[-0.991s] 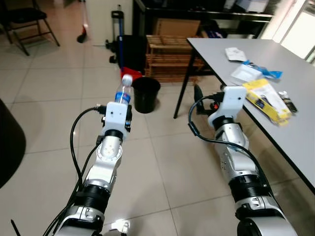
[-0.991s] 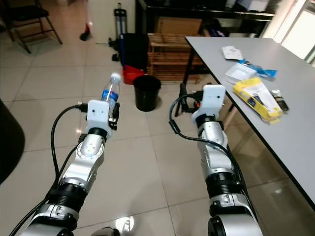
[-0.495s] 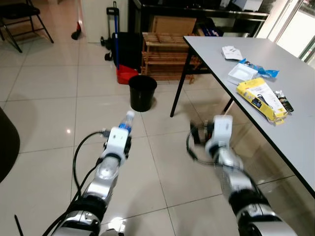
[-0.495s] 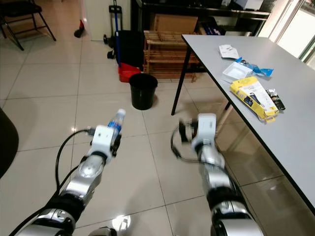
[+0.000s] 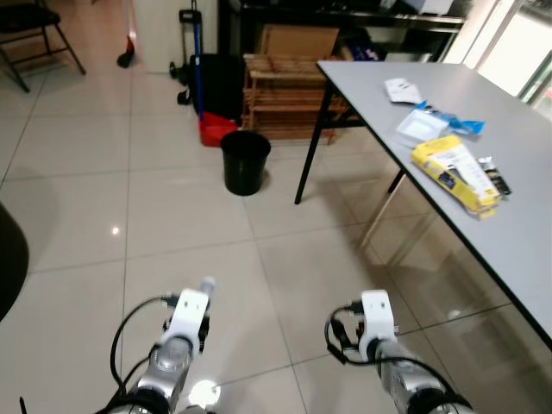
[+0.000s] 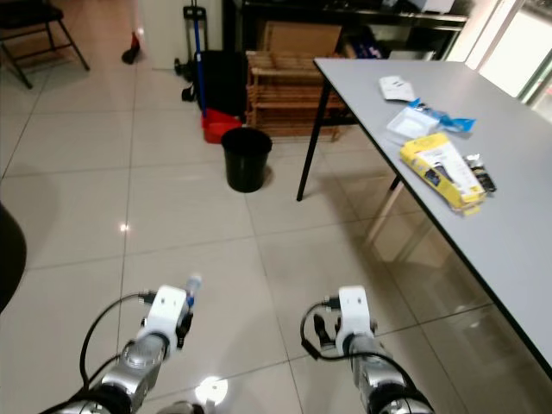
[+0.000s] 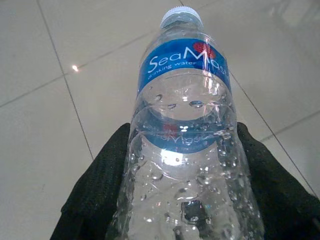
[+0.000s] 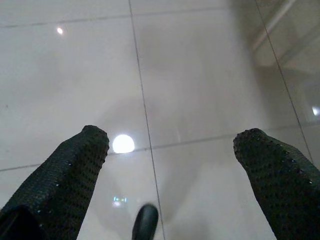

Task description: Picking trash to rubbish bin

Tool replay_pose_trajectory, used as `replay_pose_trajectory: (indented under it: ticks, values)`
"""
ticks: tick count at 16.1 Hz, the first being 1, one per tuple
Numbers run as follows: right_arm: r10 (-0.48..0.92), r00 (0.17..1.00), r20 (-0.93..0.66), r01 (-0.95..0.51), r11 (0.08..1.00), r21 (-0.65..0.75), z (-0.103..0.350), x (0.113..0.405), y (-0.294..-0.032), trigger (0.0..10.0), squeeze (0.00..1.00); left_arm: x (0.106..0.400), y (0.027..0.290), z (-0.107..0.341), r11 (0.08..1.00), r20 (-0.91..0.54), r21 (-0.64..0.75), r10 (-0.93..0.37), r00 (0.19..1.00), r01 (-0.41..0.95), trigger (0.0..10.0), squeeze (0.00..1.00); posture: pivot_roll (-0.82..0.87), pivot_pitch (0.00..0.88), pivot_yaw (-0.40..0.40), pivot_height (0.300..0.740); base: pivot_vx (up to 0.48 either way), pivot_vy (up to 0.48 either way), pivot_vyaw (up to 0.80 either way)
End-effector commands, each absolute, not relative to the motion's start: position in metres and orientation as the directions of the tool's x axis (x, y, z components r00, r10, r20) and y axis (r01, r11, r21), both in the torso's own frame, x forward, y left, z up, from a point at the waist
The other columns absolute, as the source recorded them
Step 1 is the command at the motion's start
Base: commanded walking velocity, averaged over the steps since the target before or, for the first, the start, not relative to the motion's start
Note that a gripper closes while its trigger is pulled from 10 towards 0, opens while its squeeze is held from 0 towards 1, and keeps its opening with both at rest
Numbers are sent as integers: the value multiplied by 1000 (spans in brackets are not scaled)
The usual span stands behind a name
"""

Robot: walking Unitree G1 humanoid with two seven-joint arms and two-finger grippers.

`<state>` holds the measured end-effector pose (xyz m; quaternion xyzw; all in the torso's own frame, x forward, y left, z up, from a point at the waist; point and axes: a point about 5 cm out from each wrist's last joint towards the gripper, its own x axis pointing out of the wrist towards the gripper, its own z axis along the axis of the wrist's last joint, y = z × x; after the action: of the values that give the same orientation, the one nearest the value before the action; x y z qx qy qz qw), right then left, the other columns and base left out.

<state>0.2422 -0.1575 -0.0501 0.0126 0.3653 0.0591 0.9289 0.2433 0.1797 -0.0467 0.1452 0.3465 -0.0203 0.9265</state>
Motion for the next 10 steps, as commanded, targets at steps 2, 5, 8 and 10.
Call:
replay_pose_trajectory:
  ticks: [2,5,8,10]
  values:
    - [96,681,-726,-71,995,66,-61,226,-164,10000,0,230,179,-57,961,-695,241,74,716,134,10000,0,-25,37,-132,740,279,0,0]
    - [95,676,-731,-62,996,72,-64,221,-166,10000,0,223,182,-61,968,-712,228,95,696,102,10000,0,-26,40,-133,740,277,0,0]
    - [91,682,-726,-60,996,69,-64,221,-166,10000,0,223,181,-62,971,-714,223,103,693,85,10000,0,-27,41,-131,740,301,0,133]
    - [94,680,-727,-56,996,76,-65,220,-166,10000,0,223,179,-62,971,-716,222,99,691,92,10000,0,-27,38,-129,740,306,0,0]
